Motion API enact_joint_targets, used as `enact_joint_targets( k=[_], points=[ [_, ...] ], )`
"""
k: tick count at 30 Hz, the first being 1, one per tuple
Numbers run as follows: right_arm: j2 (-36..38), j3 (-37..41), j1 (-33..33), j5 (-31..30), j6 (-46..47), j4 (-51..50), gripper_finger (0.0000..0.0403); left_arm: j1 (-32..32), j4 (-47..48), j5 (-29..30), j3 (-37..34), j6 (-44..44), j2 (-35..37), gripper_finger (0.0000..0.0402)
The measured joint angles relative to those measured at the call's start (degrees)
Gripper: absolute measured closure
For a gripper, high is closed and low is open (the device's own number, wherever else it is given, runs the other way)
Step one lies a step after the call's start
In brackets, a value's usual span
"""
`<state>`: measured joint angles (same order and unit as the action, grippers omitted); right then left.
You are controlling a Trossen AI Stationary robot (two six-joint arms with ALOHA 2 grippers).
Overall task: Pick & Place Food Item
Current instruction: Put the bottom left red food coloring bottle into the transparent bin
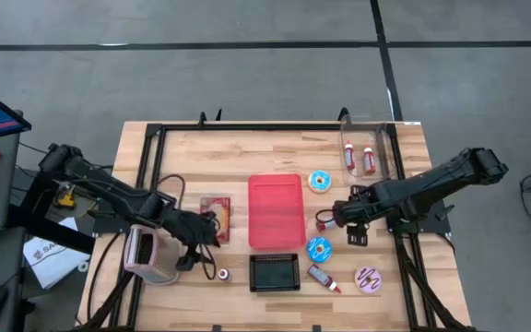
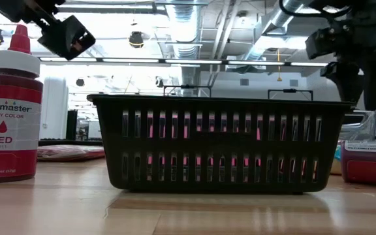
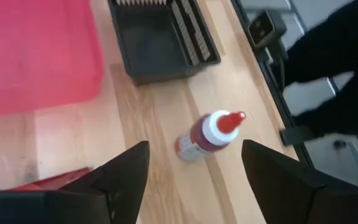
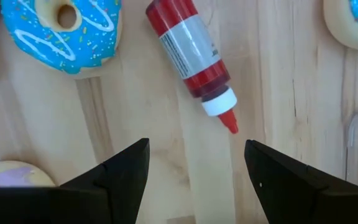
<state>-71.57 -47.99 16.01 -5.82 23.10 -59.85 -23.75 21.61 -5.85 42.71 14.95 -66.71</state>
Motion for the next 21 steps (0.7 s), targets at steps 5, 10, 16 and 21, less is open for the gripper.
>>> enact_joint_targets(
  k=[5,10,16,21],
  points=[
    [1.50,-0.37,1.35,0.36,1.19,-1.49,0.0148,0.19,13.03,-1.12,10.40,-6.45,-7.72,0.0150],
    [1.42,-2.30,2.56,0.41,2.70,-1.98,0.0148,-0.04,15.79,-3.64,16.55,-8.94,-13.61,0.0148],
    [1.07,-4.99,4.37,-0.35,4.11,-1.85,0.0148,-0.20,15.72,-4.30,17.62,-7.92,-15.96,0.0146],
    [1.07,-6.17,5.68,-0.67,4.16,-2.51,0.0148,-0.80,14.15,-6.01,17.61,-4.94,-18.15,0.0146]
  ],
)
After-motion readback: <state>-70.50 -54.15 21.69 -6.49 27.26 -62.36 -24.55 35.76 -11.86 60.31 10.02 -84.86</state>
